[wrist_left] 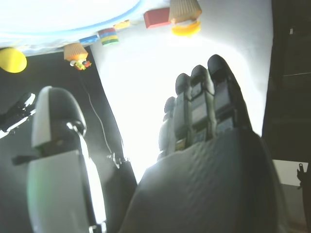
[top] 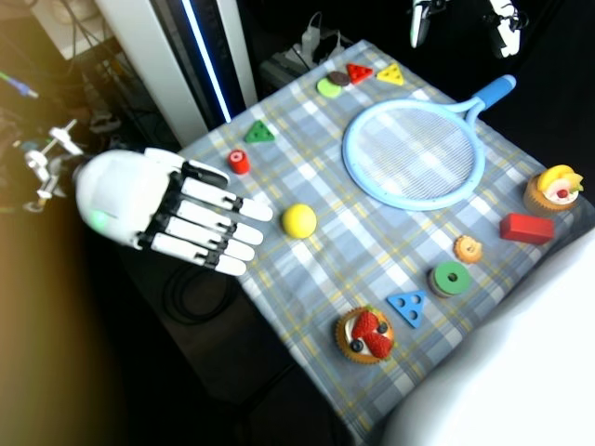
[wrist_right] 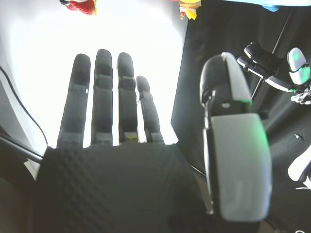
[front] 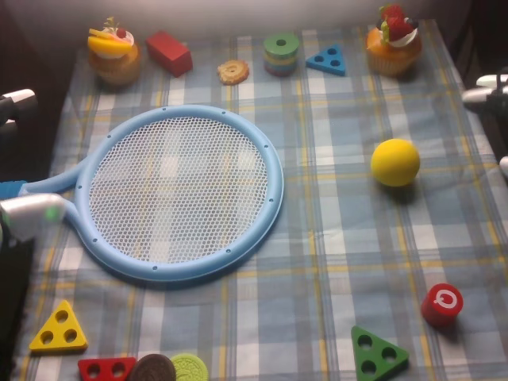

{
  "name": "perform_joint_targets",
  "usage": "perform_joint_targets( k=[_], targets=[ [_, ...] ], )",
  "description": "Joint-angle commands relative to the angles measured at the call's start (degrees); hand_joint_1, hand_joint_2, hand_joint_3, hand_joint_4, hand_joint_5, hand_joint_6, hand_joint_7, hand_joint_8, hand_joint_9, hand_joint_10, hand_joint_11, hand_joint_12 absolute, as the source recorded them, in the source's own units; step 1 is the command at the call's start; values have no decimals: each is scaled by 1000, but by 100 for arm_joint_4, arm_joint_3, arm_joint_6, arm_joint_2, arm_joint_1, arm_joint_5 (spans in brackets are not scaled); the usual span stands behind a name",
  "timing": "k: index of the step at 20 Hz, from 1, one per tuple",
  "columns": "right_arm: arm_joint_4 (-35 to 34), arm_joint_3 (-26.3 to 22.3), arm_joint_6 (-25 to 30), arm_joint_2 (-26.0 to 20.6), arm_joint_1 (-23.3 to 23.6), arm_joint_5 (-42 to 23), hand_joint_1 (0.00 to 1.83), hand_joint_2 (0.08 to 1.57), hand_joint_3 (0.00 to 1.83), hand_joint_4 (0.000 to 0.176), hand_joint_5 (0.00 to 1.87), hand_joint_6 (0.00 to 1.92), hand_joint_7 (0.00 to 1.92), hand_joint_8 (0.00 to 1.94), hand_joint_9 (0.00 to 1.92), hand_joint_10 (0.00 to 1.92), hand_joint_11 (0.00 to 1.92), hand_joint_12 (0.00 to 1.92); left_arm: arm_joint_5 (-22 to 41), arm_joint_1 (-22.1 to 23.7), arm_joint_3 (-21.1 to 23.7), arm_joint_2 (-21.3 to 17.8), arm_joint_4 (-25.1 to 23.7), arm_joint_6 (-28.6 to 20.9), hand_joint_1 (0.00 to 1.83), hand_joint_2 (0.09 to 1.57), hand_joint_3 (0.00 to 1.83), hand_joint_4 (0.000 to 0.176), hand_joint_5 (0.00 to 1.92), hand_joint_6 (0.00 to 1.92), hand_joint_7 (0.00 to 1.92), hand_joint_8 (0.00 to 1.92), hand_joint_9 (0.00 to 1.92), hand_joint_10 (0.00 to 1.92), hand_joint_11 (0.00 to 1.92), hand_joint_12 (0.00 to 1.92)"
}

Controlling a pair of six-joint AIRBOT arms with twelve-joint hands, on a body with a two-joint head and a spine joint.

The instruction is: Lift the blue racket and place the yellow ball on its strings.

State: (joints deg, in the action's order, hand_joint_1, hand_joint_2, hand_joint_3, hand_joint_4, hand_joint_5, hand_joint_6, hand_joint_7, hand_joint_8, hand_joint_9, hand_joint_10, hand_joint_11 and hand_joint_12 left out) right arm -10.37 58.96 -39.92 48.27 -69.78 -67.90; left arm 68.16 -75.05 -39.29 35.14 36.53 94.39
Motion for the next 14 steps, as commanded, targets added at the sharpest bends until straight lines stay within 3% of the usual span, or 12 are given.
perform_joint_targets(
  k=[1, 5, 6, 8, 10, 14],
  targets=[
    [-47, 36, 25, -41, 69, -696, 667, 1346, 2, 0, 572, 2, 505, 4, 556, 19, 306, 785, 608, 30, -56, -17, -36, -33, 674, 1031, 7, 176, 258, 5, 352, 3, 347, 16, 96, 676],
    [-6, 45, 54, -49, 90, -696, 642, 1343, 0, 8, 576, 1, 506, 0, 569, 10, 311, 768, 317, 30, -140, -83, 358, 669, 728, 982, 2, 176, 231, 0, 315, 0, 315, 0, 7, 829],
    [-5, 44, 58, -47, 91, -696, 635, 1345, 1, 0, 577, 1, 513, 3, 582, 14, 322, 773, 262, 30, -159, -96, 478, 861, 720, 959, 0, 176, 183, 1, 266, 3, 283, 2, 1, 739],
    [-5, 45, 69, -46, 79, -690, 637, 1352, 4, 0, 578, 1, 517, 3, 572, 7, 300, 767, 103, 33, -237, -112, 748, 1210, 679, 953, 0, 176, 78, 0, 175, 0, 229, 1, 0, 592],
    [-5, 50, 70, -42, 82, -664, 638, 1352, 2, 0, 583, 2, 521, 4, 563, 3, 288, 761, -70, 33, -348, -111, 958, 1395, 703, 926, 0, 176, 39, 0, 146, 0, 220, 0, 0, 608],
    [8, 69, 70, -32, 87, -593, 609, 1355, 2, 0, 585, 1, 530, 3, 575, 3, 308, 755, -529, 155, -619, -104, 1189, 1683, 873, 855, 0, 176, 46, 8, 176, 5, 196, 1, 0, 336]
  ],
)
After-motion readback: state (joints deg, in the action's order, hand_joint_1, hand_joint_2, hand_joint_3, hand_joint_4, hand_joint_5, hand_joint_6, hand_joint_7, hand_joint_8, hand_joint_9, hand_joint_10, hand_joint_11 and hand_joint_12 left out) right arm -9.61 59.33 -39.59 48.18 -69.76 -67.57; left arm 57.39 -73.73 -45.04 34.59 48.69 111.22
